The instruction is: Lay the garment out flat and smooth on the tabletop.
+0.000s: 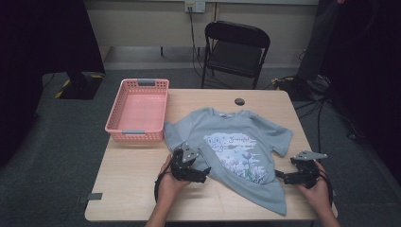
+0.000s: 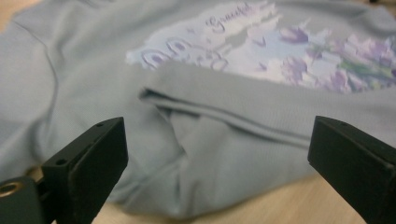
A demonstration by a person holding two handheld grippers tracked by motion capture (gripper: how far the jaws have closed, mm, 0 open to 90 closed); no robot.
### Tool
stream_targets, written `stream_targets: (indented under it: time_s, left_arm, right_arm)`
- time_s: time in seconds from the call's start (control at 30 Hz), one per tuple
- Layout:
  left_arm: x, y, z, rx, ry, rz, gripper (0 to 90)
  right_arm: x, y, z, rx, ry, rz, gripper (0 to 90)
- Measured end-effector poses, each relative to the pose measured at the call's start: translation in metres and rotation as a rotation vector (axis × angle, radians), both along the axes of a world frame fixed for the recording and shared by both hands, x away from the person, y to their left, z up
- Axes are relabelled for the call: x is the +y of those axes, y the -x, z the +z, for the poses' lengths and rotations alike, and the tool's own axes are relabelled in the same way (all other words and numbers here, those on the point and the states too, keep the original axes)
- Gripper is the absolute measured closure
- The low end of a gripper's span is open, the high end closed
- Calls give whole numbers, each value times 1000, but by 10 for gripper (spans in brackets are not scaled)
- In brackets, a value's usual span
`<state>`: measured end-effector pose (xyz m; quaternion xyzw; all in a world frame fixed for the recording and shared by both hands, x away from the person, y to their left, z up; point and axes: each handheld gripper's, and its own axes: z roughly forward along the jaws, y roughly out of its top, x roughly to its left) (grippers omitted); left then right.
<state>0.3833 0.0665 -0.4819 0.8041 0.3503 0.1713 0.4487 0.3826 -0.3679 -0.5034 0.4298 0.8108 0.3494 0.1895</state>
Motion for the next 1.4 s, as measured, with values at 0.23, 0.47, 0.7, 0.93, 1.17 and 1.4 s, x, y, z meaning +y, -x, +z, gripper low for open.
stream_targets:
  time_s: [0.23, 0.47, 0.7, 0.93, 1.17, 1.4]
  left_arm:
    - [-1, -21, 19, 9, 9, 29, 151]
    - [-7, -46, 16, 72, 20, 41, 200]
    - [-6, -60, 3, 143, 25, 76, 364]
    - [-4, -59, -2, 153, 4, 85, 609]
    - [-6, -54, 4, 149, -76, 76, 864]
    - [-5, -50, 8, 167, -108, 53, 896]
  right_arm:
    - [0, 0, 0, 0, -1, 0, 65]
    - [0, 0, 0, 0, -2, 0, 65]
    - [0, 0, 0, 0, -2, -3, 66]
    - [0, 0, 0, 0, -2, -3, 66]
    - [0, 0, 0, 0, -2, -3, 66]
    - [0, 0, 0, 0, -2, -3, 66]
